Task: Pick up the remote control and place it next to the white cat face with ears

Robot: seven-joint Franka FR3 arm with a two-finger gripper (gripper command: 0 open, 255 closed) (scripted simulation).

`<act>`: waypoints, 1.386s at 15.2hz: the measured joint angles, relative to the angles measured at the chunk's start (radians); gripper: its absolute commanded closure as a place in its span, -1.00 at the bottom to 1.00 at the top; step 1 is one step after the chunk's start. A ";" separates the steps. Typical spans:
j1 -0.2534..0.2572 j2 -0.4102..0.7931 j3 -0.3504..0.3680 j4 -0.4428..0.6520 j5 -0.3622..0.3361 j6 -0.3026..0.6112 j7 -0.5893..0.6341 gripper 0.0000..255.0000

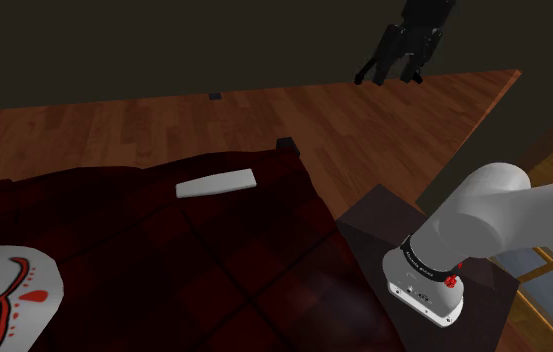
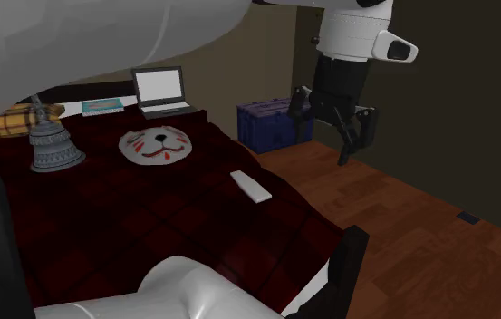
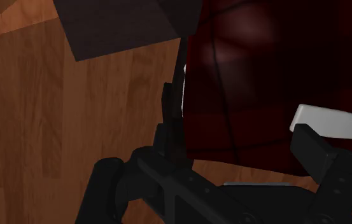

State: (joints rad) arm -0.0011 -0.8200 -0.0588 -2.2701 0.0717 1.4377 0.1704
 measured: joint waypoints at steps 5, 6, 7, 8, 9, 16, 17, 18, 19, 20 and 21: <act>0.042 0.076 0.005 -0.012 -0.003 0.086 -0.073 -1.00; 0.055 0.102 0.006 -0.011 -0.004 0.110 -0.097 -1.00; 0.067 0.128 0.007 -0.015 -0.006 0.140 -0.123 -1.00; 0.082 0.156 0.012 -0.014 -0.004 0.167 -0.144 -1.00; 0.096 0.188 0.017 -0.009 -0.003 0.194 -0.165 -1.00; 0.182 0.393 0.049 0.019 -0.004 0.372 -0.321 -1.00; 0.194 0.430 0.055 0.039 -0.004 0.389 -0.342 -1.00; 0.205 0.455 0.062 0.043 -0.005 0.411 -0.362 -1.00; 0.216 0.478 0.068 0.046 -0.006 0.431 -0.383 -1.00; 0.225 0.512 0.073 0.061 -0.008 0.451 -0.405 -1.00; 0.236 0.533 0.081 0.072 -0.009 0.460 -0.423 -1.00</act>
State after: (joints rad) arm 0.2353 -0.2874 0.0224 -2.1981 0.0630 1.8981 -0.2531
